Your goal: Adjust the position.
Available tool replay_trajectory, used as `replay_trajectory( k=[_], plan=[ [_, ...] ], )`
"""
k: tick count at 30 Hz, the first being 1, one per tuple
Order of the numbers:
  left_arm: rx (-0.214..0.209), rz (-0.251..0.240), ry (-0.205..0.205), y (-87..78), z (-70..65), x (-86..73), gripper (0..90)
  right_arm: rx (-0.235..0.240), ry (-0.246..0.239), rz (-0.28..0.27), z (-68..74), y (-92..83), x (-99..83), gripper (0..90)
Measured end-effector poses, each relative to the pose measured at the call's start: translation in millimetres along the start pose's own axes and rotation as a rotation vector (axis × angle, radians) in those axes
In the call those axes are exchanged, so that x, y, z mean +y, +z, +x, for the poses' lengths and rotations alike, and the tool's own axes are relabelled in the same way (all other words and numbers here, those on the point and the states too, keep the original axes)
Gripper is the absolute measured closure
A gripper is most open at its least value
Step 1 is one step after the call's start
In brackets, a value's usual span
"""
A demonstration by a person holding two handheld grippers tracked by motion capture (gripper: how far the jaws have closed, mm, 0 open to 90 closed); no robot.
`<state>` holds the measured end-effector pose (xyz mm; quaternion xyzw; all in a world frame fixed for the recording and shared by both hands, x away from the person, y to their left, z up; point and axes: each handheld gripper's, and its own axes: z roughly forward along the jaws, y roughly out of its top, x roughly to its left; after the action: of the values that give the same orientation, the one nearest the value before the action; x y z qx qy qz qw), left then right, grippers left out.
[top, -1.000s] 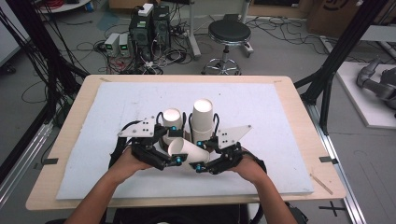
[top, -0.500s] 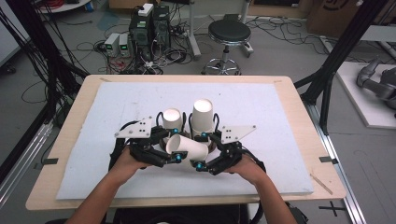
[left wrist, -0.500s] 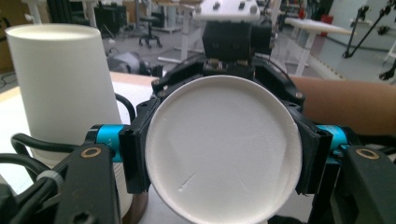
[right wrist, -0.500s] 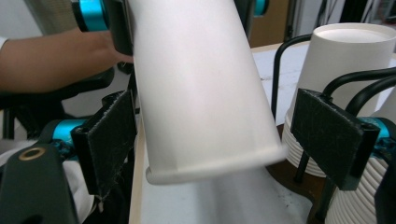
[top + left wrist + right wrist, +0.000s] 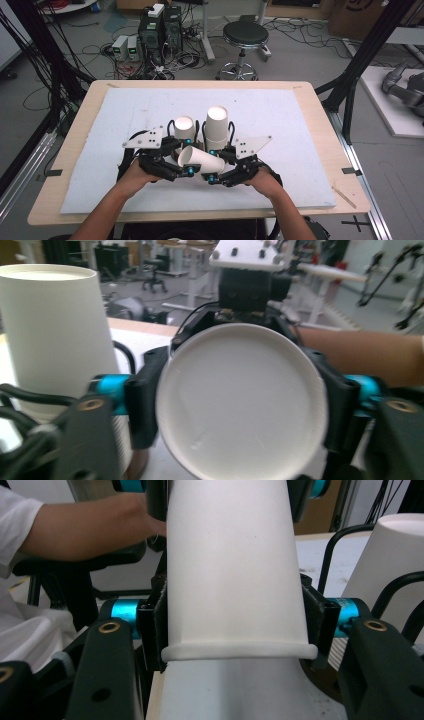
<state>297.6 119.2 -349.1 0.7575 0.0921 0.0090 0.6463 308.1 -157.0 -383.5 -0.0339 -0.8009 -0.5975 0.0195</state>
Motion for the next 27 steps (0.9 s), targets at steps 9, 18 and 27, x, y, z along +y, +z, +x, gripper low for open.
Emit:
replay_trajectory(
  k=[9, 18, 27],
  plan=[
    [-0.046, 0.055, 0.008, 3.6, 0.5, -3.8, 33.6, 0.006, -0.031, 0.094, -0.1, -5.1, 4.1, 43.9],
    [-0.053, -0.008, 0.022, 0.5, 0.8, -1.6, 36.4, -0.036, 0.022, -0.004, -0.3, -12.3, 5.7, 18.0],
    [-0.063, -0.037, 0.024, 0.9, -0.1, -2.1, 36.5, -0.024, 0.002, -0.048, 1.9, -7.8, 4.3, 31.9]
  ],
)
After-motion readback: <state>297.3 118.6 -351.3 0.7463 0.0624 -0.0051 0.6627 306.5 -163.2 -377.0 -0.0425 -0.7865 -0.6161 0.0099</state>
